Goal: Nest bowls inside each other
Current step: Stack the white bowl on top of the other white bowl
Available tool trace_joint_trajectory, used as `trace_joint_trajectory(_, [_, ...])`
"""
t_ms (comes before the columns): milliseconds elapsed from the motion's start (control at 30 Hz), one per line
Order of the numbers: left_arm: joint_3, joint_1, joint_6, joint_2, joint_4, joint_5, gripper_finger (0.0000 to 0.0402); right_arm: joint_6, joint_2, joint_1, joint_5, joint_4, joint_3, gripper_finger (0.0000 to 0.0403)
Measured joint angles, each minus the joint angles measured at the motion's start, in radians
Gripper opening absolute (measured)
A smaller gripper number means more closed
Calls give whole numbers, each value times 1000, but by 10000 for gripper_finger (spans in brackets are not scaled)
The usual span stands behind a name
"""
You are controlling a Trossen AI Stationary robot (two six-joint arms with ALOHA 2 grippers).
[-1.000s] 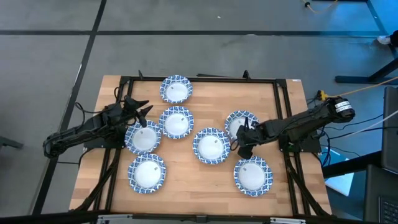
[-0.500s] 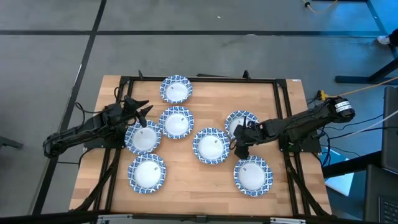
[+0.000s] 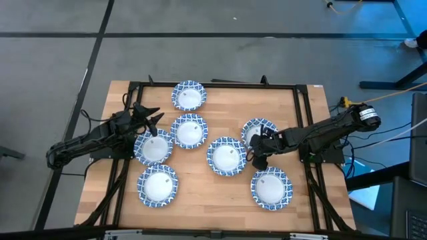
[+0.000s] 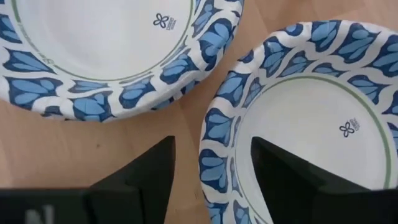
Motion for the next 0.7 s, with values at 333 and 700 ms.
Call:
trace_joint_trajectory(333, [0, 0, 0, 0, 0, 0, 160, 50, 0, 0, -63, 0, -62, 194])
trace_joint_trajectory(700, [0, 0, 0, 0, 0, 0, 160, 111, 1, -1, -32, 23, -105, 140])
